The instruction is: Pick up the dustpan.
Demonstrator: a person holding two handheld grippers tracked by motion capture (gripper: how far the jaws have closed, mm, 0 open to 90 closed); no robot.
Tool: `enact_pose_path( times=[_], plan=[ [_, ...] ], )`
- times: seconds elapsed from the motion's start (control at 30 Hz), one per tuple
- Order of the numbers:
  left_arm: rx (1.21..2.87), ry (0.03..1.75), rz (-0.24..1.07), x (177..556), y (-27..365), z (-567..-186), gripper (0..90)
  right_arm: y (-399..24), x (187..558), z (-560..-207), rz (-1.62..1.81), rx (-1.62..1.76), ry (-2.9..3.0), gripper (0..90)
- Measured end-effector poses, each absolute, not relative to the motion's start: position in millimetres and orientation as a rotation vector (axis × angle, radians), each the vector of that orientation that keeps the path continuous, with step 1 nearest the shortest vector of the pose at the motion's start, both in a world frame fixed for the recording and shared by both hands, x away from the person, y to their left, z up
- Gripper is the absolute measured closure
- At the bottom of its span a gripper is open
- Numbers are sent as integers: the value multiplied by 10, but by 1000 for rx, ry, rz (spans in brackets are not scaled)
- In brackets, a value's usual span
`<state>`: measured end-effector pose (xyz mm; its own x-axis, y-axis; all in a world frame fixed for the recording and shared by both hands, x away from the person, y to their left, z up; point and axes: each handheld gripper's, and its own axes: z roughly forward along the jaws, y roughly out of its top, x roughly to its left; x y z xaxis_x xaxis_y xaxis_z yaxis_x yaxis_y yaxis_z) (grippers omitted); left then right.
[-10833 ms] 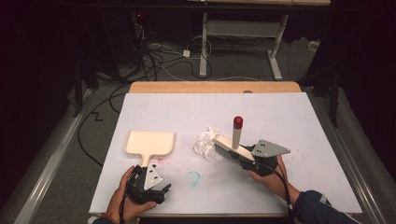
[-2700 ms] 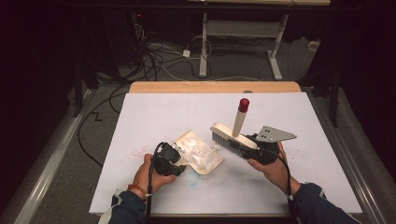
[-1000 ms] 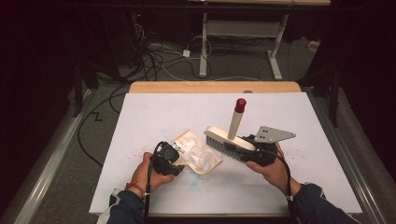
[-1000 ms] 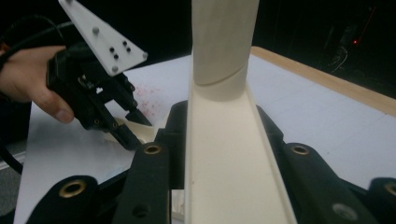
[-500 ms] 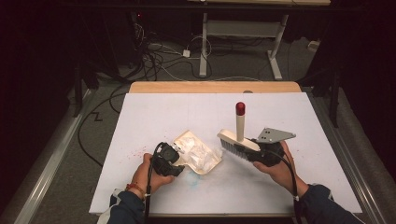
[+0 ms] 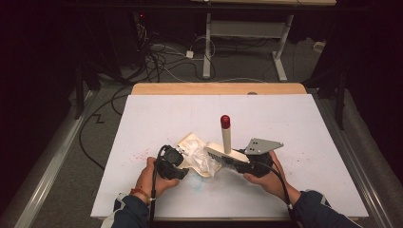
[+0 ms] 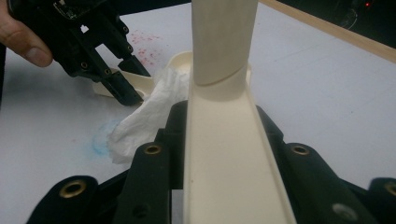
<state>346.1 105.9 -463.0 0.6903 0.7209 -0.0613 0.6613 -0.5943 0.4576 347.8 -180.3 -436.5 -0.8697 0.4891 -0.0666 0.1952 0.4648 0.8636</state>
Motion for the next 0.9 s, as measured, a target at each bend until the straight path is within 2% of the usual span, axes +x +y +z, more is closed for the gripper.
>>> enact_pose_path(
  times=[0.9],
  plan=[
    [2377, 1146, 174, 3496, 1245, -4660, 625, -2156, 3481, -4028, 1438, 640, 2306, 676]
  ],
)
